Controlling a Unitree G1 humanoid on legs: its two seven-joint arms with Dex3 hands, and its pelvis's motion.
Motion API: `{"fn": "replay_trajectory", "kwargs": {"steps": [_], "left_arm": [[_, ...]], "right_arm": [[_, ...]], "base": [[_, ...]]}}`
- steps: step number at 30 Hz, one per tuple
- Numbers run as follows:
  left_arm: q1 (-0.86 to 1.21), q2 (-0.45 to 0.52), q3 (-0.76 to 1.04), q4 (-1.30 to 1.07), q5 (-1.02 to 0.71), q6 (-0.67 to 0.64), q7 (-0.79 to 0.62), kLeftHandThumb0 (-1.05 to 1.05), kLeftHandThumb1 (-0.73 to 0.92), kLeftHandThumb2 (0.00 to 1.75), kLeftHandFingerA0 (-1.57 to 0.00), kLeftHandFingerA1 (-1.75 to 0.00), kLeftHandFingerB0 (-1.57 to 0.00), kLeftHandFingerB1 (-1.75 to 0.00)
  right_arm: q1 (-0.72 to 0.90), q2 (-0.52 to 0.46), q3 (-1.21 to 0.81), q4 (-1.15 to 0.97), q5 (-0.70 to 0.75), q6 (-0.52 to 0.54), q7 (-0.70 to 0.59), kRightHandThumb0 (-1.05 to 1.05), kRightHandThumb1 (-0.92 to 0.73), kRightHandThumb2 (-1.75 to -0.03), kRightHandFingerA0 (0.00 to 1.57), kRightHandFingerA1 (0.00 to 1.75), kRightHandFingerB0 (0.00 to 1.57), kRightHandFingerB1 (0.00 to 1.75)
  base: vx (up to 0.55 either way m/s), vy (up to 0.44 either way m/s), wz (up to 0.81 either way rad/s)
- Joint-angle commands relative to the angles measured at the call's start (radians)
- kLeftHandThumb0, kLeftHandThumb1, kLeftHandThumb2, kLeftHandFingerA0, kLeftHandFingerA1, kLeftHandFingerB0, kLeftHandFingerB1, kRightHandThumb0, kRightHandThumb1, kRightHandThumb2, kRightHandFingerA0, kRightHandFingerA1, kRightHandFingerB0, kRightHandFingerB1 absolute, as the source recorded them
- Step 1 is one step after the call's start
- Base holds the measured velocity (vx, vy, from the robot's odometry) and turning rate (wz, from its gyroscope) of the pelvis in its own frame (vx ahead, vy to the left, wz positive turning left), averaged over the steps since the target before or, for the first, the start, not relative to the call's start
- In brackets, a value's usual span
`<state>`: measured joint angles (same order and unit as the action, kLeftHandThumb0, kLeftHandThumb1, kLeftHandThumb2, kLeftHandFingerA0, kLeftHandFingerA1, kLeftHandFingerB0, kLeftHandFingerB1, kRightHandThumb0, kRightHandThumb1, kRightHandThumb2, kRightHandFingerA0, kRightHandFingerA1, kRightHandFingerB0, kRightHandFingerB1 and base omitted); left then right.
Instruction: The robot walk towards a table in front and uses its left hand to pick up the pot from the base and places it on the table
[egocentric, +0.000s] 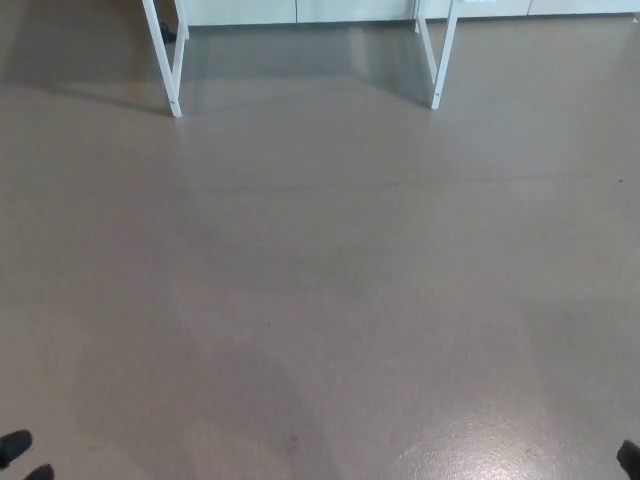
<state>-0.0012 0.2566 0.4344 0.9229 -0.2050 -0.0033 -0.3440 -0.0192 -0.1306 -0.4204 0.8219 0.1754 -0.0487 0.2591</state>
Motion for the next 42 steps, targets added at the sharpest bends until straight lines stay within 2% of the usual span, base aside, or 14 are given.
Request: {"fn": "replay_trajectory", "kwargs": {"steps": [1, 7, 8, 11, 14, 25, 26, 29, 42], "left_arm": [[0.015, 0.020, 0.021, 0.021, -0.059, -0.042, -0.095, -0.20, 0.52, 0.56, -0.39, -0.40, -0.50, -0.37], [0.054, 0.027, 0.012, 0.036, -0.051, -0.056, -0.107, -0.20, 0.50, 0.55, -0.41, -0.40, -0.52, -0.38], [0.059, 0.025, 0.016, 0.041, -0.058, -0.055, -0.109, -0.27, 0.46, 0.60, -0.41, -0.44, -0.51, -0.41], [0.076, 0.029, 0.005, 0.026, -0.050, -0.046, -0.103, -0.28, 0.51, 0.63, -0.41, -0.44, -0.50, -0.41], [0.096, 0.027, -0.003, 0.009, -0.048, -0.053, -0.111, -0.21, 0.55, 0.56, -0.41, -0.40, -0.52, -0.38], [0.122, 0.040, -0.026, 0.007, -0.040, -0.068, -0.129, -0.26, 0.54, 0.56, -0.42, -0.41, -0.53, -0.38], [0.121, 0.041, -0.028, 0.008, -0.041, -0.067, -0.127, -0.33, 0.49, 0.65, -0.41, -0.47, -0.49, -0.43], [0.118, 0.043, -0.029, 0.007, -0.050, -0.059, -0.132, -0.27, 0.52, 0.55, -0.43, -0.42, -0.52, -0.38], [0.121, 0.041, -0.029, -0.009, -0.062, -0.044, -0.120, -0.25, 0.57, 0.57, -0.46, -0.42, -0.57, -0.39]], "right_arm": [[0.028, 0.007, -0.029, -0.005, 0.084, -0.033, 0.062, -0.09, -0.69, -0.61, 0.23, 0.43, 0.15, 0.32], [0.091, 0.017, -0.029, -0.017, 0.093, -0.046, 0.072, -0.07, -0.71, -0.60, 0.20, 0.38, 0.16, 0.32], [0.098, 0.016, -0.028, -0.009, 0.095, -0.055, 0.079, -0.07, -0.72, -0.60, 0.19, 0.40, 0.16, 0.33], [0.119, 0.012, -0.009, 0.000, 0.076, -0.076, 0.072, -0.11, -0.70, -0.61, 0.21, 0.41, 0.14, 0.32], [0.129, 0.011, -0.010, 0.014, 0.083, -0.082, 0.073, -0.09, -0.72, -0.61, 0.20, 0.39, 0.14, 0.32], [0.152, 0.007, 0.003, 0.044, 0.084, -0.105, 0.067, -0.09, -0.74, -0.61, 0.19, 0.35, 0.14, 0.31], [0.151, 0.007, 0.002, 0.046, 0.087, -0.103, 0.066, -0.09, -0.74, -0.61, 0.19, 0.35, 0.14, 0.31], [0.152, 0.008, 0.007, 0.037, 0.087, -0.106, 0.069, -0.11, -0.72, -0.61, 0.19, 0.36, 0.15, 0.31], [0.151, 0.002, 0.024, 0.044, 0.072, -0.118, 0.045, -0.12, -0.73, -0.62, 0.20, 0.36, 0.16, 0.32]], "base": [[0.00, 0.000, 0.00], [0.00, 0.000, 0.00], [0.00, 0.000, 0.00], [0.00, 0.000, 0.00], [0.00, 0.000, 0.00], [0.00, -0.014, 0.06], [-0.12, -0.005, -0.13], [0.01, 0.027, -0.01], [0.13, 0.178, -0.09]]}}
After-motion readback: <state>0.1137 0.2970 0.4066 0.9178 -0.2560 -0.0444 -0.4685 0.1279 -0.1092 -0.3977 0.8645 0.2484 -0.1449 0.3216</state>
